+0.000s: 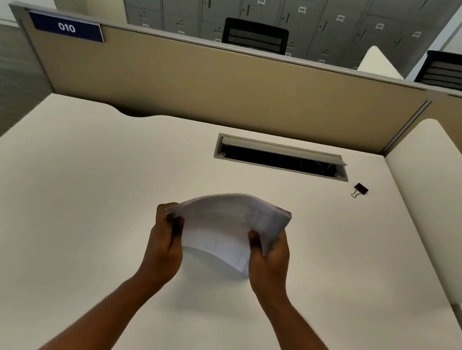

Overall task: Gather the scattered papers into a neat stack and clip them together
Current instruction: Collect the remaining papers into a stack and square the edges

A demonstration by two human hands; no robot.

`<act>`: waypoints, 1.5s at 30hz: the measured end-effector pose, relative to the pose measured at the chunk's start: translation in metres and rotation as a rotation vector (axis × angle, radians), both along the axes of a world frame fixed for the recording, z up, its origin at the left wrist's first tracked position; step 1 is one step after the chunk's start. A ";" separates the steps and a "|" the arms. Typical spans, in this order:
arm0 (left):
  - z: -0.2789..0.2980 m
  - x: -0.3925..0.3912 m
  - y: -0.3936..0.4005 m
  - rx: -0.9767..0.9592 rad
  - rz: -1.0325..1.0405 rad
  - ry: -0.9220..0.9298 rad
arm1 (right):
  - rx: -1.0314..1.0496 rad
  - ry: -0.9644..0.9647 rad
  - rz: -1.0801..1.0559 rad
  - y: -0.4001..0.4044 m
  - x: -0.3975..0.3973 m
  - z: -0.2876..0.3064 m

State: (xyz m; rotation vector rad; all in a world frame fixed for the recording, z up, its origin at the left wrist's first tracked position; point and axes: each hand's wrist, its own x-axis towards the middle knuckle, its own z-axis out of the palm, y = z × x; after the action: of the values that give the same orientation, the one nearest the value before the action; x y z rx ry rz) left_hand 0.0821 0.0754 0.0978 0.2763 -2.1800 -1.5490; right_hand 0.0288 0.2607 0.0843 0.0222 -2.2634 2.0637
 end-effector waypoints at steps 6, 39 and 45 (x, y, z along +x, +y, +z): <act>0.009 -0.002 -0.003 0.042 -0.041 -0.006 | -0.003 0.056 -0.005 0.005 -0.001 -0.001; -0.023 0.010 -0.002 -0.017 0.020 -0.146 | 0.133 -0.118 0.051 0.010 0.002 -0.036; 0.009 0.002 -0.002 -0.022 0.036 0.035 | 0.016 0.031 0.059 0.019 -0.012 0.001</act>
State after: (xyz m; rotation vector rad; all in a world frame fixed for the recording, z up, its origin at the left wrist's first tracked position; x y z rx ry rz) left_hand 0.0842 0.0734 0.1071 0.2779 -2.1529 -1.4983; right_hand 0.0166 0.2795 0.0851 0.1222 -2.2879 2.0584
